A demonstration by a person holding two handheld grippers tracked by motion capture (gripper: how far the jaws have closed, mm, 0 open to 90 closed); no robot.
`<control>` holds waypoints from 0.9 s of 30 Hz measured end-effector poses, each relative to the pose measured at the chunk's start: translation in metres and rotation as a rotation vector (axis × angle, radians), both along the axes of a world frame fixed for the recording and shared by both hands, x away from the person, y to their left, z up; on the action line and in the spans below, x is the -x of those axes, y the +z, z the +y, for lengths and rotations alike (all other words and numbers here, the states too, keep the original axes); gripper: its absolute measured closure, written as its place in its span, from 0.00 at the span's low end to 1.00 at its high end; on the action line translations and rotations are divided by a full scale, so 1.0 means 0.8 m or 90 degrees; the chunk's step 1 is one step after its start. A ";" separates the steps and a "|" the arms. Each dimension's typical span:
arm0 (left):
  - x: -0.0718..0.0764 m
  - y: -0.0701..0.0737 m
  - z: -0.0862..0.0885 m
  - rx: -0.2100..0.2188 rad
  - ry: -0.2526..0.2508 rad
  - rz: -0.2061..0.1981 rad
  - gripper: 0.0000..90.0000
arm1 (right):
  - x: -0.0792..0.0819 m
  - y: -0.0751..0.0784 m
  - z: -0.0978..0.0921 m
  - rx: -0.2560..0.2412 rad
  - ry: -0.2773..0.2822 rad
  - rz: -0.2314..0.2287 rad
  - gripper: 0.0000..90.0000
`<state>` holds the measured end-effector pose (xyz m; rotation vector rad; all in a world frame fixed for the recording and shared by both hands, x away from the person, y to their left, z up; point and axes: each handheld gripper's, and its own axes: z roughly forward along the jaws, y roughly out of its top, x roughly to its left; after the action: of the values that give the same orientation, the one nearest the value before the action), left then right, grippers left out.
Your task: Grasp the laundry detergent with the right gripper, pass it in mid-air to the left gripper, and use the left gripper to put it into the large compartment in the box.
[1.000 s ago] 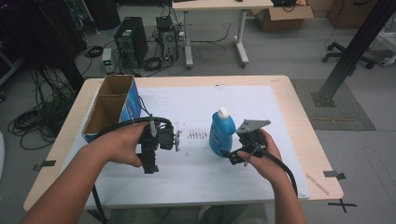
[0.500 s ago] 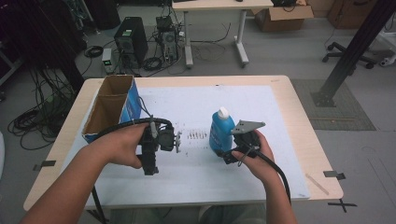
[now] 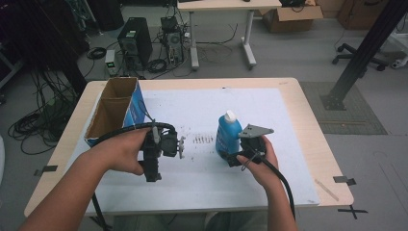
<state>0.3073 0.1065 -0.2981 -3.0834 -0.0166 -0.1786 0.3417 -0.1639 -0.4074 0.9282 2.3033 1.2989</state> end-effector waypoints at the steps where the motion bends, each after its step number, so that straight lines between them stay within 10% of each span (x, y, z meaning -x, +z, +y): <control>1: 0.000 0.001 0.000 0.003 -0.002 -0.002 0.00 | 0.000 -0.001 0.001 -0.009 -0.007 -0.004 0.02; 27: 0.001 0.002 0.001 0.008 -0.003 -0.001 0.00 | 0.003 -0.017 0.017 -0.053 -0.100 -0.060 0.02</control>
<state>0.3064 0.1076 -0.2962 -3.0955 -0.0117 -0.1825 0.3390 -0.1499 -0.4206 1.0292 2.0760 1.3499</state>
